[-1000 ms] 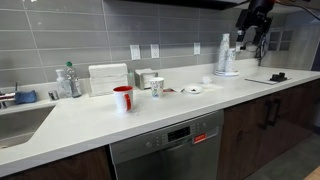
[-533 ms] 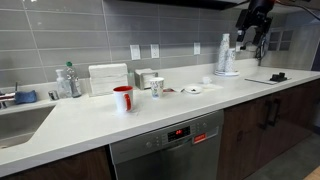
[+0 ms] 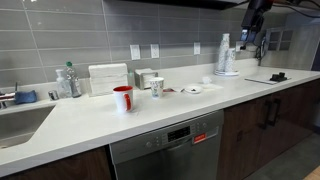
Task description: Use the white spoon to place some contents from the white plate into the white teacup.
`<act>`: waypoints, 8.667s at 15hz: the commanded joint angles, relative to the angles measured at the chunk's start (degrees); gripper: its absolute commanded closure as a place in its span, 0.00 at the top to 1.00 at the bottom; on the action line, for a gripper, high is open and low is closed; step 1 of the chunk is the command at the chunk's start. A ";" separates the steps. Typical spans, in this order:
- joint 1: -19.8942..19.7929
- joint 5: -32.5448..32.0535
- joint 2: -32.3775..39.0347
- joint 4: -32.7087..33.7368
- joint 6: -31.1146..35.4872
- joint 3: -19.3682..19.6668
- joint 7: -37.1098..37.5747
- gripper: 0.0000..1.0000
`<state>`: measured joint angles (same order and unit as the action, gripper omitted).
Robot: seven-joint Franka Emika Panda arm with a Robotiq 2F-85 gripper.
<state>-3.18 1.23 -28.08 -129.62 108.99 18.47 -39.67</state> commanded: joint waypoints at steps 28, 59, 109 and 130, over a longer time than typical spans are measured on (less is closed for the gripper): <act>-12.44 24.35 39.86 18.72 20.70 -5.54 -43.68 1.00; -25.48 35.23 67.42 43.29 16.71 -21.66 -60.16 0.71; -3.36 -18.98 56.85 34.71 21.69 -13.40 -28.09 0.03; -1.84 -24.75 57.05 34.40 20.69 -15.45 -26.28 0.03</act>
<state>-5.46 -22.78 28.59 -95.53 130.10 3.11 -66.42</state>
